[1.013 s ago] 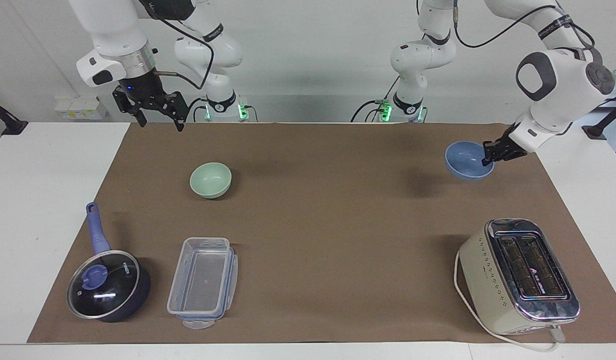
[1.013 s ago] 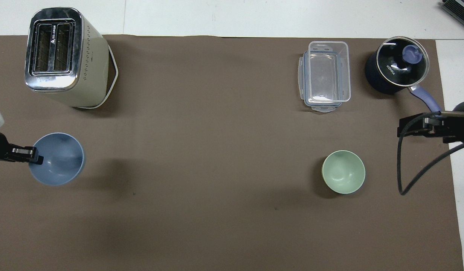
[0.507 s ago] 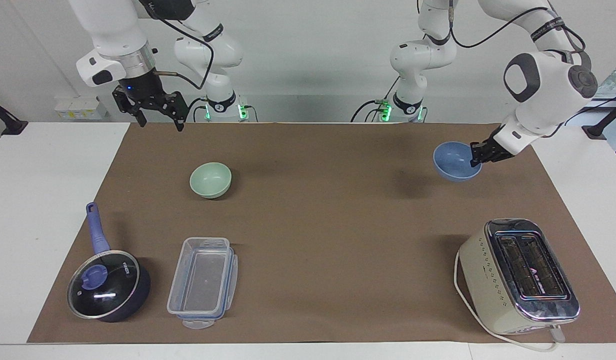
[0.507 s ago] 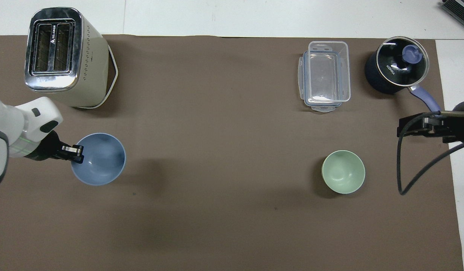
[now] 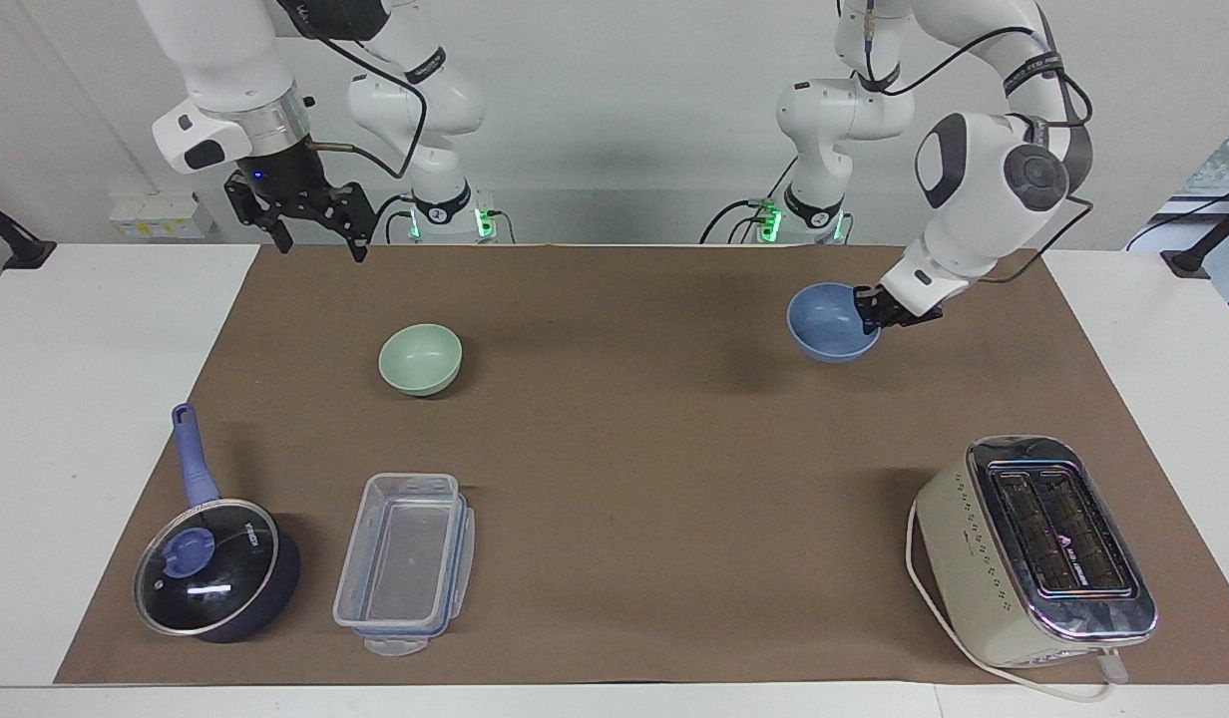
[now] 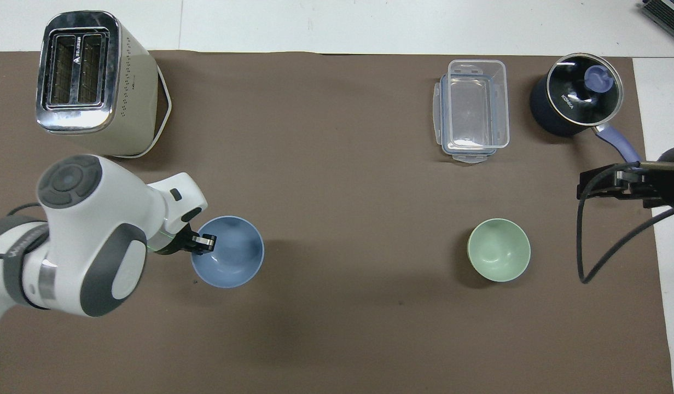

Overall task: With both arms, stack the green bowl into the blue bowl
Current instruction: 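Grip the blue bowl rim and slide it toward the table center, then release the blue bowl and withdraw the left gripper to rest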

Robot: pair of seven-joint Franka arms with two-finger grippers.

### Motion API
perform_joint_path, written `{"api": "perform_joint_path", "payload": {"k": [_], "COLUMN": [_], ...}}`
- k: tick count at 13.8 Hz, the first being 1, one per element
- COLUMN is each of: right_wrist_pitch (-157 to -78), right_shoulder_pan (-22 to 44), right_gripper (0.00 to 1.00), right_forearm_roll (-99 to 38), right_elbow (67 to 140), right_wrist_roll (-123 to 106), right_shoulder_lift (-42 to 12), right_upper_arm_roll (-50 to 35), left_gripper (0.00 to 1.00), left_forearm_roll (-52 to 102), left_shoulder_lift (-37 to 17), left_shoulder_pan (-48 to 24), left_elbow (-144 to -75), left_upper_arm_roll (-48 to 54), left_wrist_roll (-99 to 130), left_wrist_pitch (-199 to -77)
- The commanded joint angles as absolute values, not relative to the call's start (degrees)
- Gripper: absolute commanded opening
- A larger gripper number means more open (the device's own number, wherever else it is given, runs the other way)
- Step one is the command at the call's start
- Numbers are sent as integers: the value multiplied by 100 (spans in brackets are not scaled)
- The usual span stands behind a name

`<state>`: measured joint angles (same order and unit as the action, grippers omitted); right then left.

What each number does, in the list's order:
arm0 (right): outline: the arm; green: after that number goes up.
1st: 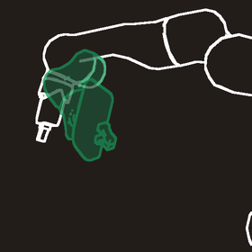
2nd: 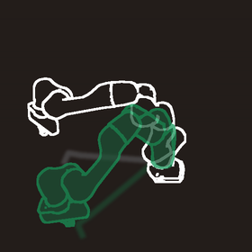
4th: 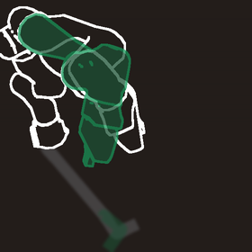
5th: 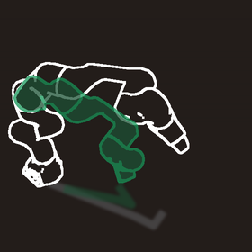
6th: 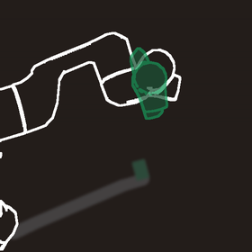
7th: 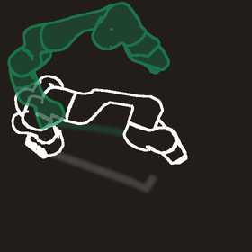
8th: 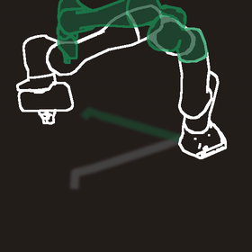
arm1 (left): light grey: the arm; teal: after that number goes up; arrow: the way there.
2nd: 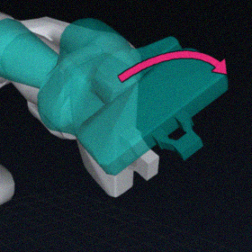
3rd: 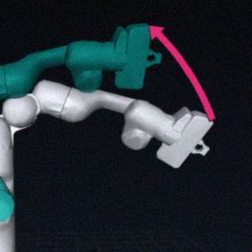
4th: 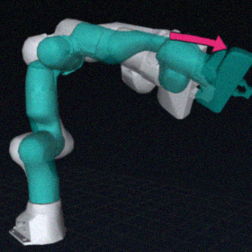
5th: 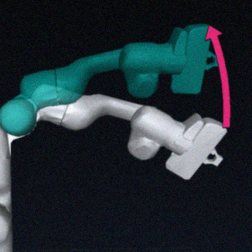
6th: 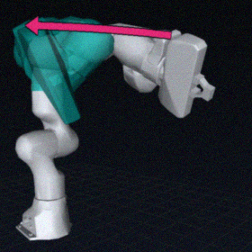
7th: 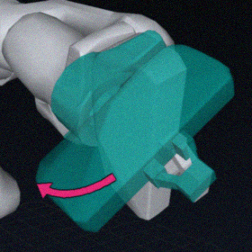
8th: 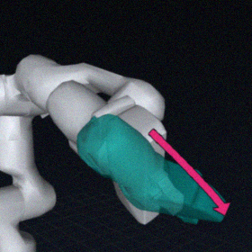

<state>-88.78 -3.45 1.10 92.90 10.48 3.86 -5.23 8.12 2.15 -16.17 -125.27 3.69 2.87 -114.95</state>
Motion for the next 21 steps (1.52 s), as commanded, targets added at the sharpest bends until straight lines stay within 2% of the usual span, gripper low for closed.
{"api": "perform_joint_path", "payload": {"k": [1,5,9,10,11,15,21], "right_wrist_pitch": [-8833,-8851,-8851,-8842,-8850,-8842,-8842], "right_shoulder_pan": [-422,-422,-422,-422,-422,-422,-422], "right_gripper": [100,100,100,100,100,100,100], "right_forearm_roll": [18,18,18,18,18,18,18], "right_elbow": [9352,9352,9360,9360,9360,9360,9369], "right_wrist_roll": [1116,1116,1108,1107,1107,1107,1107], "right_shoulder_lift": [466,466,466,466,466,475,475], "right_upper_arm_roll": [-545,-545,-545,-545,-545,-545,-545], "left_gripper": [0,0,0,13,99,100,100], "left_forearm_roll": [992,1177,1729,1888,1890,1916,1698], "left_shoulder_lift": [299,115,-35,-53,-61,-53,44], "left_shoulder_pan": [-2090,-2715,-2927,-2927,-2918,-2691,-1672], "left_elbow": [-12964,-13139,-13385,-13386,-13360,-13071,-11797], "left_upper_arm_roll": [264,264,264,264,264,229,185], "left_wrist_roll": [631,1282,1336,1336,1336,1327,1292], "left_wrist_pitch": [-12031,-12662,-13192,-13210,-13193,-13078,-11779]}}
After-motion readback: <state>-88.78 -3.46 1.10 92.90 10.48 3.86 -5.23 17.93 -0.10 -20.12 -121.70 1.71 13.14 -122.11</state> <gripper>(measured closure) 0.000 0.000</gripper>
